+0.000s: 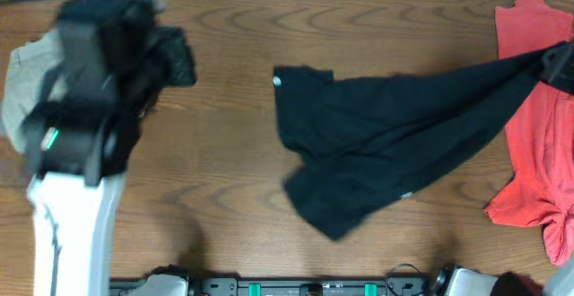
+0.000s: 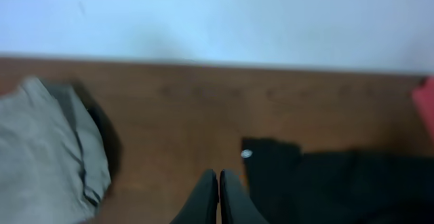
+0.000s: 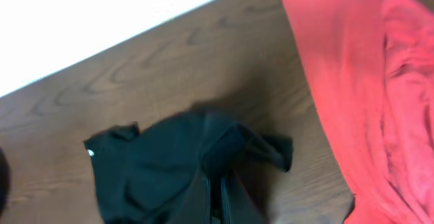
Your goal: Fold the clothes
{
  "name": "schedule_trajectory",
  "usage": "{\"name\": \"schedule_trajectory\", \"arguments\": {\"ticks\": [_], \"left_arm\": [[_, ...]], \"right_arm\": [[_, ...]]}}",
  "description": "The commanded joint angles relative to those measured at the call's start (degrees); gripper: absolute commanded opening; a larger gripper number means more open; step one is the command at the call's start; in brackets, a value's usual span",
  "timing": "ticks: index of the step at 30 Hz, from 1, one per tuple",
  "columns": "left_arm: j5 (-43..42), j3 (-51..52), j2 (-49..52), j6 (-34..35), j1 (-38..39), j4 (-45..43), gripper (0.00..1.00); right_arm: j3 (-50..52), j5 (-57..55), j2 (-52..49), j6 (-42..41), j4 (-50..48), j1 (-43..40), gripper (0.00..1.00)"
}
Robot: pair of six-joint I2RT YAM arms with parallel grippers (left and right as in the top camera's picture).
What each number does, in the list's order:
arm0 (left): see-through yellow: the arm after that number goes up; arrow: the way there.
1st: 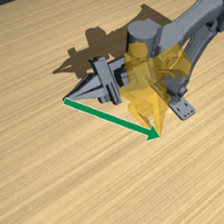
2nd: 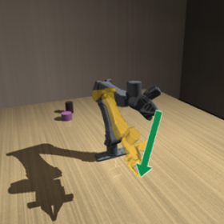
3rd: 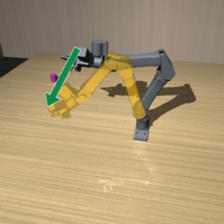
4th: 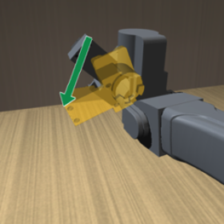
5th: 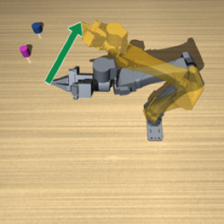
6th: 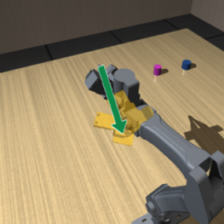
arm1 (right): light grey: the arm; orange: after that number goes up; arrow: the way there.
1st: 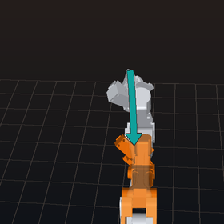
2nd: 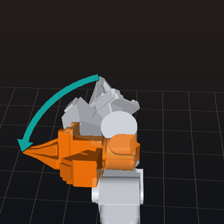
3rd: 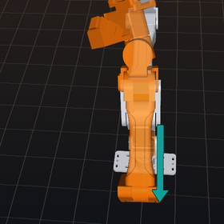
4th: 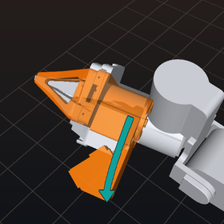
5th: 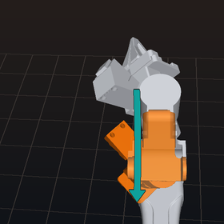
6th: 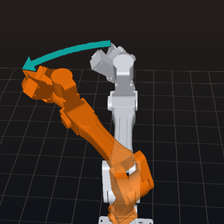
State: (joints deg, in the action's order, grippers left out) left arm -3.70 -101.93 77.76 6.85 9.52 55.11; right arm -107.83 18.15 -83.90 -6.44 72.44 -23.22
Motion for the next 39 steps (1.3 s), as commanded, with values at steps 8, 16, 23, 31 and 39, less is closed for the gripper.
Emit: {"name": "schedule_trajectory", "arguments": {"ticks": [8, 16, 23, 31, 39], "left_arm": [[-24.96, 0.90, 16.59, 0.72, 2.51, 13.86, 0.06], [-31.28, 4.39, 29.70, 0.68, 11.63, 17.94, 0.27], [-31.91, 4.55, 38.97, 3.54, 19.43, 17.92, 0.49], [-31.87, 4.55, 45.90, 10.93, 25.33, 14.56, 0.55], [-31.19, 4.68, 49.88, 14.93, 27.50, 7.48, 0.55]], "right_arm": [[-0.11, -4.87, -3.82, 0.92, 1.16, 1.18, 0.01], [-0.11, -6.38, -3.82, 1.07, 3.56, 1.11, 0.01], [-0.09, -7.67, -3.82, 1.42, 5.51, 1.14, 0.01], [-0.07, -7.91, -3.82, 1.44, 6.16, 1.11, 0.01], [-0.07, -7.89, -3.82, 1.84, 6.47, 1.11, 0.01]]}}
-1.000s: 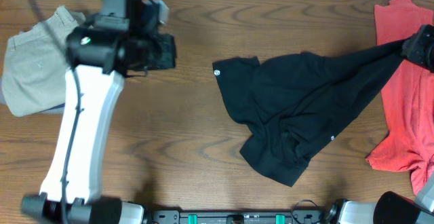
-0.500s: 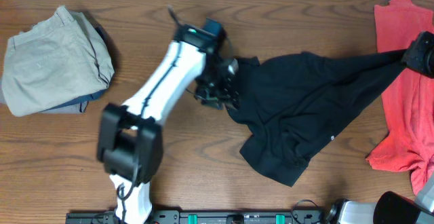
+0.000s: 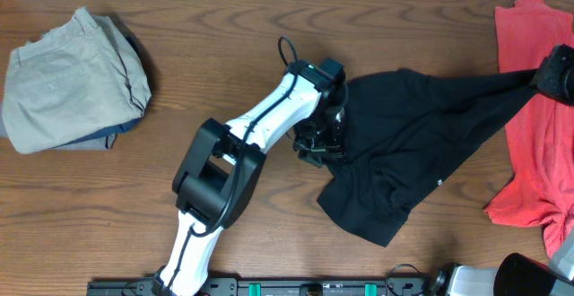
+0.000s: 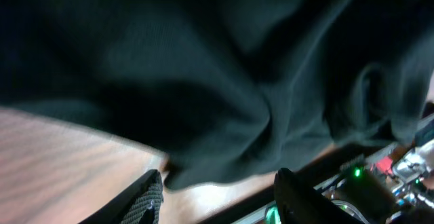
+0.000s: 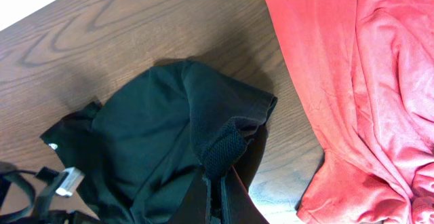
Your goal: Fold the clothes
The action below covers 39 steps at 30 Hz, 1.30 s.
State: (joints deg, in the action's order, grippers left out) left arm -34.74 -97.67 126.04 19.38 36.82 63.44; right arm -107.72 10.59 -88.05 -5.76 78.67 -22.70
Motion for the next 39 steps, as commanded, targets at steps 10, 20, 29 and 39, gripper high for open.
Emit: {"name": "schedule_trajectory", "arguments": {"ticks": [10, 20, 29, 39], "left_arm": [[2.95, 0.81, 4.85, 3.91, 0.28, -1.25, 0.55], [4.92, 0.81, 4.85, 3.89, 0.35, -3.80, 0.06], [24.02, -0.94, 3.89, 3.54, -6.14, -0.90, 0.06], [27.80, -13.44, 3.63, 1.25, -29.53, -1.01, 0.06]], "right_arm": [[-0.17, -1.20, 0.33, 1.18, 0.46, 0.59, 0.01], [-0.17, -1.20, 0.33, 1.18, 0.66, 0.59, 0.01], [0.15, -1.55, 0.33, 1.07, 1.40, 0.61, 0.01], [13.66, -1.31, 0.33, -0.15, 1.92, 0.68, 0.01]]}}
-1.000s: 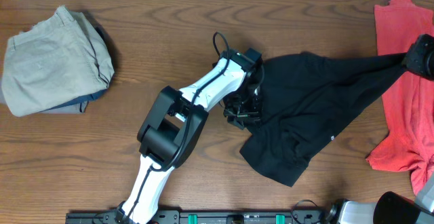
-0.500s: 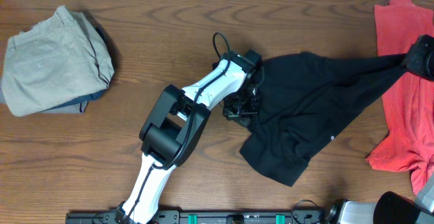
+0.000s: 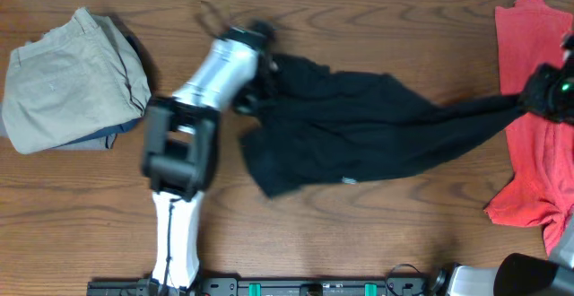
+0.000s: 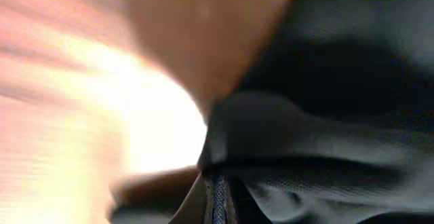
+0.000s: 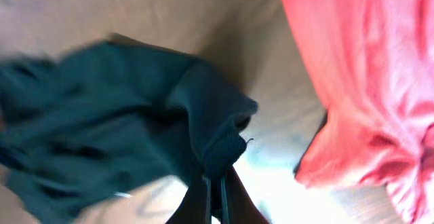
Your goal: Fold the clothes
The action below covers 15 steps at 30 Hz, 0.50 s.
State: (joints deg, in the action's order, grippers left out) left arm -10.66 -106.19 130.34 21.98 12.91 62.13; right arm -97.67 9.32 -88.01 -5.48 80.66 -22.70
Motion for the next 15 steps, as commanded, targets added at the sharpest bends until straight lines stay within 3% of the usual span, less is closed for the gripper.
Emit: {"name": "schedule_trajectory", "arguments": {"ticks": [1, 5, 8, 11, 15], "left_arm": [[2.67, -7.15, -0.70, -1.38, -7.91, 0.66, 0.06], [-6.88, -13.44, -0.81, -2.05, -13.60, 4.22, 0.08], [-12.94, -13.84, -1.14, -3.91, -14.88, 9.57, 0.22], [-12.72, -12.87, -1.11, -5.62, -14.25, 18.01, 0.43], [-12.72, -10.88, -1.11, -8.28, -11.98, 24.11, 0.46]], "right_arm": [[5.33, -0.07, 0.28, -0.44, -0.13, 0.87, 0.01], [10.93, -0.02, 0.28, -0.44, -1.25, 1.38, 0.01], [14.43, 0.13, 0.28, -0.44, -2.75, 1.95, 0.03], [17.31, 0.59, 0.28, -0.48, -4.50, 2.67, 0.05], [20.13, 1.46, 0.28, -0.46, -6.14, 3.28, 0.05]]}}
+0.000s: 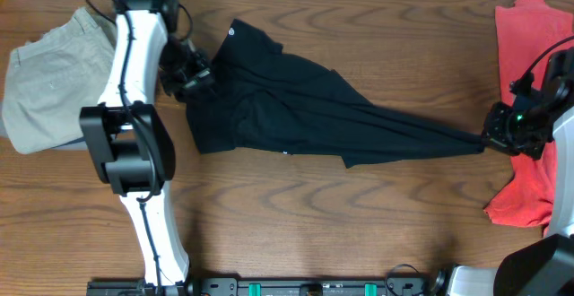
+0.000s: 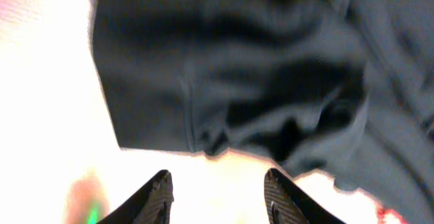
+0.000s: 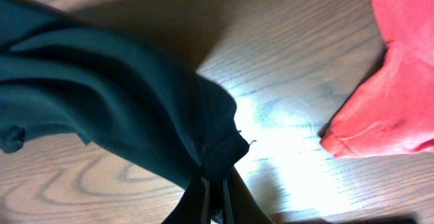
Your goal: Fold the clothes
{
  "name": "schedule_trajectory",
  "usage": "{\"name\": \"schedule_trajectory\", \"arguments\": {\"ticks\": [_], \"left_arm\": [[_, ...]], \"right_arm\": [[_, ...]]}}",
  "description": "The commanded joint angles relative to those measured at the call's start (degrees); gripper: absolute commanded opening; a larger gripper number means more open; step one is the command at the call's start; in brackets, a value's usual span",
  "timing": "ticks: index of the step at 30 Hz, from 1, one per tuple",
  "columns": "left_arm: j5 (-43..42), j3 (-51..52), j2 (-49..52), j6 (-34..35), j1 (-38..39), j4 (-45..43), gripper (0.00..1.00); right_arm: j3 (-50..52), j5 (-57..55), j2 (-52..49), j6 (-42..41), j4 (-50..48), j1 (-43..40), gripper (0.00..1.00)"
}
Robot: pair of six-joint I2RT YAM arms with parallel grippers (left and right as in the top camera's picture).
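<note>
A black garment (image 1: 296,108) lies stretched across the table from upper left to right, narrowing to a point at the right. My right gripper (image 1: 491,139) is shut on that narrow end; in the right wrist view the black cloth (image 3: 135,122) bunches between my right gripper (image 3: 215,183). My left gripper (image 1: 184,76) sits at the garment's left edge. In the left wrist view my left gripper (image 2: 217,197) stands open, its fingertips (image 2: 161,183) empty just below the black cloth (image 2: 230,81).
Folded beige trousers (image 1: 54,76) lie at the far left over something dark. A red garment (image 1: 538,108) lies crumpled at the right edge, also in the right wrist view as red cloth (image 3: 393,61). The wooden table (image 1: 359,233) shows bare in front.
My left gripper has let go of the black garment and stands open at its left edge. The garment now lies further left and flatter. My right gripper has moved down the table, still holding.
At first my left gripper was shut and empty near the beige trousers while the right held the black garment's end. Then the left stood open at the garment's middle. Then it was shut on the cloth further left. Now it has let go, with the garment spread out.
</note>
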State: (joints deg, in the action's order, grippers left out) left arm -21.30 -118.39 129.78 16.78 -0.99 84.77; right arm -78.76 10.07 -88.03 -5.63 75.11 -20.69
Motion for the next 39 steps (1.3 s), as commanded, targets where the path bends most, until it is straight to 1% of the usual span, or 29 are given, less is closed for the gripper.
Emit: {"name": "schedule_trajectory", "arguments": {"ticks": [1, 7, 9, 11, 13, 15, 18, 23, 25, 29, 36, 39], "left_arm": [[-2.08, 1.64, -0.55, -3.10, 2.60, 2.01, 0.46], [-2.01, 2.03, -0.55, -3.67, 7.32, 1.42, 0.46], [-1.16, 2.25, -0.55, -3.63, 9.01, -0.26, 0.46], [1.92, 2.67, -0.55, -3.37, 10.43, -2.43, 0.46], [6.78, 3.23, -0.55, -2.78, 11.96, -5.40, 0.47], [9.20, 3.82, -0.55, -2.82, 13.16, -7.63, 0.54], [10.43, 4.98, -0.52, -3.08, 14.80, -10.67, 0.58], [13.88, 7.43, -0.52, -3.50, 16.22, -15.98, 0.60], [13.88, 8.37, -0.50, -4.11, 16.48, -17.29, 0.60], [13.88, 9.16, -0.50, -4.13, 16.72, -17.35, 0.56], [13.86, 12.24, -0.50, -4.11, 17.18, -18.49, 0.55], [13.86, 12.70, -0.50, -4.11, 17.90, -18.05, 0.52]], "right_arm": [[1.62, 0.72, 0.31, -0.33, -0.79, 1.27, 0.06], [2.12, 0.72, 0.31, -0.31, -0.76, 1.27, 0.05], [2.12, 0.70, 0.31, -0.31, -0.76, 1.27, 0.05], [2.12, 0.72, 0.31, -0.31, -0.79, 1.27, 0.05], [2.12, 0.70, 0.31, -0.31, -0.74, 1.27, 0.05], [2.12, 0.70, 0.31, -0.31, -0.76, 1.27, 0.04], [2.12, 0.70, 0.31, -0.31, -0.79, 1.27, 0.04], [2.12, 0.70, 0.31, -0.31, -0.81, 1.27, 0.04], [2.12, 0.70, 0.31, -0.31, -0.79, 1.27, 0.04], [2.12, 0.70, 0.31, -0.31, -0.83, 1.25, 0.04], [2.12, 0.70, 0.31, -0.31, -0.98, 1.27, 0.03], [2.12, 0.70, 0.31, -0.31, -1.03, 1.25, 0.03]]}}
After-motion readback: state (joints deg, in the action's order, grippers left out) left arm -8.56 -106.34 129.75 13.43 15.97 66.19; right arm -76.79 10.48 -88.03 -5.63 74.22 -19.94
